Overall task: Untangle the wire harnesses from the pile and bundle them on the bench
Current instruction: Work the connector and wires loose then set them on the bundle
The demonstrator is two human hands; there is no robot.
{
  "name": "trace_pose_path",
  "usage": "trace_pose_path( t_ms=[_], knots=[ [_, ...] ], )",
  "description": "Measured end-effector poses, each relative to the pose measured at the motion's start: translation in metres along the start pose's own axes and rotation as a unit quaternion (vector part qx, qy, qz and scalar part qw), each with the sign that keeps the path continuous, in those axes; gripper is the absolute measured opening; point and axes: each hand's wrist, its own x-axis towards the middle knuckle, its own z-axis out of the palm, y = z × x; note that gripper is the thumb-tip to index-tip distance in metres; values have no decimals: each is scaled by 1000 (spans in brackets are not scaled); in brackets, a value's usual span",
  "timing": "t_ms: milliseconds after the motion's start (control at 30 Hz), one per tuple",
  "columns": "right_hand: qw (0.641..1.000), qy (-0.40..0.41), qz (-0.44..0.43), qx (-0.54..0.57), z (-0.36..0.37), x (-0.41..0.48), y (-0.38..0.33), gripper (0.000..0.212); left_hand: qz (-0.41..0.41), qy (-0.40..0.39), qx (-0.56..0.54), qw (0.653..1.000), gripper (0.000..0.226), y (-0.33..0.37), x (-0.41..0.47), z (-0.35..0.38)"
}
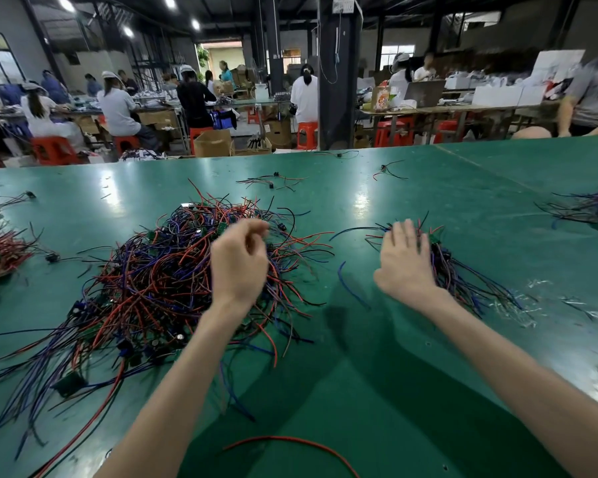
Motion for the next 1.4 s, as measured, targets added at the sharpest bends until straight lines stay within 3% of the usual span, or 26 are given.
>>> trace_pose_path(
  t_ms=[167, 233, 300, 400, 500, 800, 967, 1100, 1200, 1400],
  knots=[
    [995, 49, -72, 49, 22, -9, -35, 56, -77, 116, -12, 990, 22, -18, 51, -32],
    [993, 61, -89, 52, 30, -12, -33, 48, -102, 147, 41, 983, 23, -30, 70, -35],
    [992, 56, -101, 50, 33, -14, -28, 43, -121, 58, 193, 972, 24, -43, 82, -31],
    [991, 53, -97, 76, 34, -14, -25, 37, -131, -100, 394, 904, 38, -52, 81, -19],
    [990, 60, -91, 93, 34, -15, -25, 34, -117, -110, 439, 884, 37, -55, 80, -14],
    [985, 79, -92, 121, 36, -15, -25, 32, -97, -68, 392, 912, 11, -39, 93, -19],
    [984, 78, -89, 136, 36, -15, -24, 32, -113, -136, 414, 893, 27, -38, 82, -9],
    [982, 86, -93, 143, 35, -16, -24, 32, -60, -98, 453, 884, 16, -42, 76, -4],
    [979, 99, -96, 149, 35, -16, -24, 32, -42, -52, 401, 914, 15, -37, 76, -2],
    [948, 198, -120, 218, 30, -18, -29, 28, -74, 18, 171, 982, 25, 4, 101, -8]
  ],
)
